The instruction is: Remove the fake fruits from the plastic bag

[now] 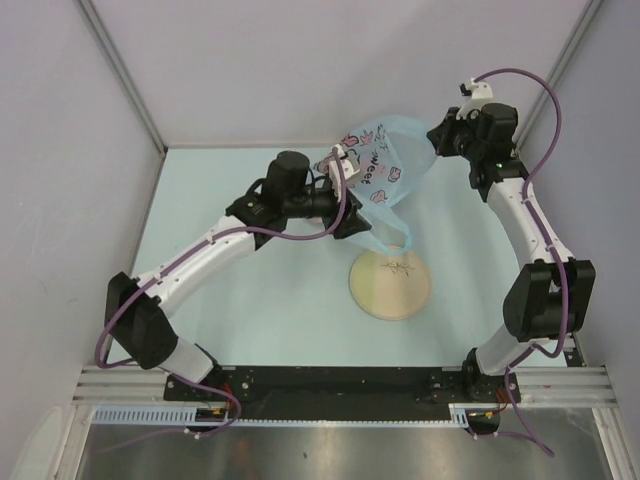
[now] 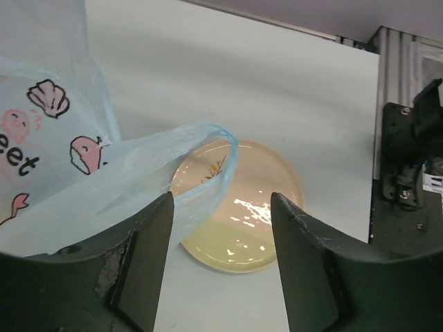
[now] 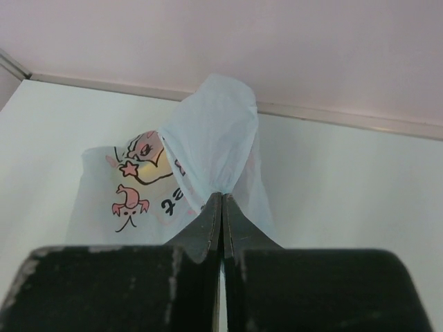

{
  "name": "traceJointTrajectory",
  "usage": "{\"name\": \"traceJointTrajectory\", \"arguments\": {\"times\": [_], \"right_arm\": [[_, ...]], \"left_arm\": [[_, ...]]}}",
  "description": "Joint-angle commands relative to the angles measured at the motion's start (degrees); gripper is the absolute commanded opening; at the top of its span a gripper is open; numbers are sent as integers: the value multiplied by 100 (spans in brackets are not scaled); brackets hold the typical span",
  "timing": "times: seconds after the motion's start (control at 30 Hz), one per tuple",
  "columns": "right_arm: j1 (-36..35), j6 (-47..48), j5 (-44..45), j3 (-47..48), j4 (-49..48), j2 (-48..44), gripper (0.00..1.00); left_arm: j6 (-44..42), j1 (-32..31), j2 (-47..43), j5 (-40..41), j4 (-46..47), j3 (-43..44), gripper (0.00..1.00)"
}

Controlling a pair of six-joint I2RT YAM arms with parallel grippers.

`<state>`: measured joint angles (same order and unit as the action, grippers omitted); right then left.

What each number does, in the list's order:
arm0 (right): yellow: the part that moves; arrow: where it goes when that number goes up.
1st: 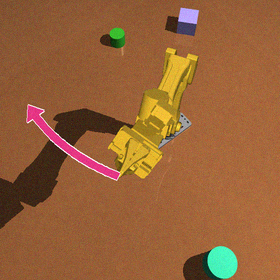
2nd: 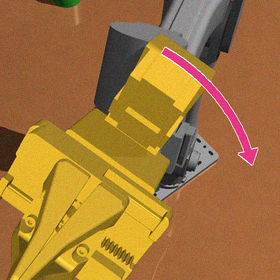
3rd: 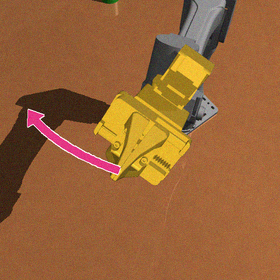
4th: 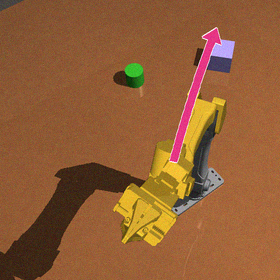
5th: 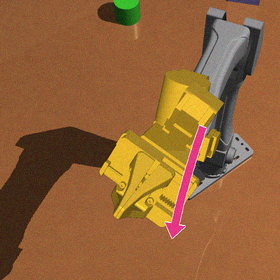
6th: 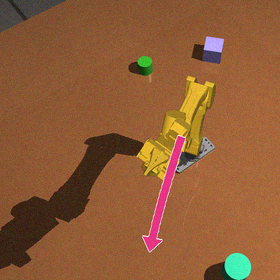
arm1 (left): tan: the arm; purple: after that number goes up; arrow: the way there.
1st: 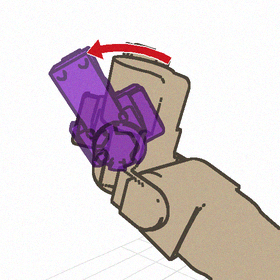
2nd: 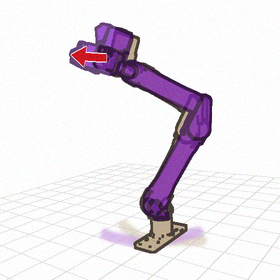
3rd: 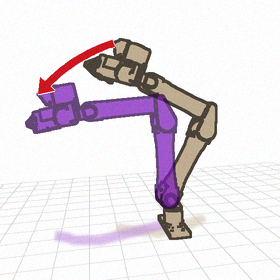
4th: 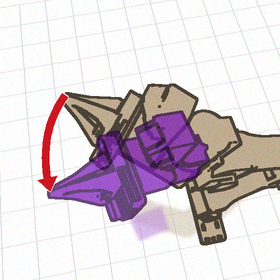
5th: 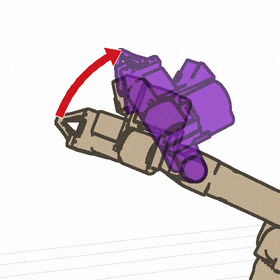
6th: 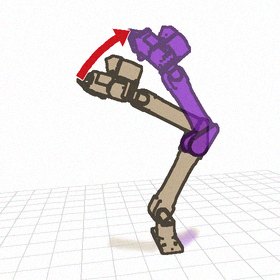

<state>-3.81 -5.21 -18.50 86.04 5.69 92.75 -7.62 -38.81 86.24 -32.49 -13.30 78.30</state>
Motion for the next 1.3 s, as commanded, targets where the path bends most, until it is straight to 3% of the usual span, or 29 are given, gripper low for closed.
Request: {"name": "traceJointTrajectory", "arguments": {"times": [0.0, 0.2, 0.4, 0.43, 0.53, 0.63, 0.73, 0.77, 0.83, 1.0, 1.13, 1.27], "right_arm": [[3, -270, -110, -17, -130, -178, 0], [21, -524, -127, 62, -147, -99, 0], [21, -542, -136, 62, -95, -204, 0], [38, -533, -127, 53, -60, -222, 0], [74, -604, -119, 1, -33, -319, 0], [100, -560, -101, -61, 10, -380, 0], [144, -446, -92, -61, 37, -372, 0], [179, -411, -75, -70, 20, -354, 0], [223, -314, 30, -9, -129, -223, 0], [337, -287, 119, 825, -104, 506, 0], [539, -79, 312, 1634, -279, 622, 0], [540, 301, 93, 1785, -192, 289, 0]], "left_arm": [[129, -21, 279, -960, 213, 159, 63], [-758, -688, 956, -391, 450, 54, 77], [-1199, -1181, 1850, 803, 881, 290, 77], [-1198, -1243, 2018, 1284, 856, 413, 77], [-1260, -1340, 2836, 1577, 267, 1300, 75], [-1390, -1401, 3170, 2053, 591, 1407, 73], [-1436, -1419, 3233, 2361, 680, 1556, 32], [-1436, -1393, 3154, 2379, 610, 1704, 12], [-1340, -1192, 2735, 2335, 592, 1793, 0], [-497, -226, 2143, 1862, 348, 2547, 0], [-284, 679, 2818, 1404, -900, 5231, 0], [-556, 848, 2820, 1342, -797, 5714, 0]]}}
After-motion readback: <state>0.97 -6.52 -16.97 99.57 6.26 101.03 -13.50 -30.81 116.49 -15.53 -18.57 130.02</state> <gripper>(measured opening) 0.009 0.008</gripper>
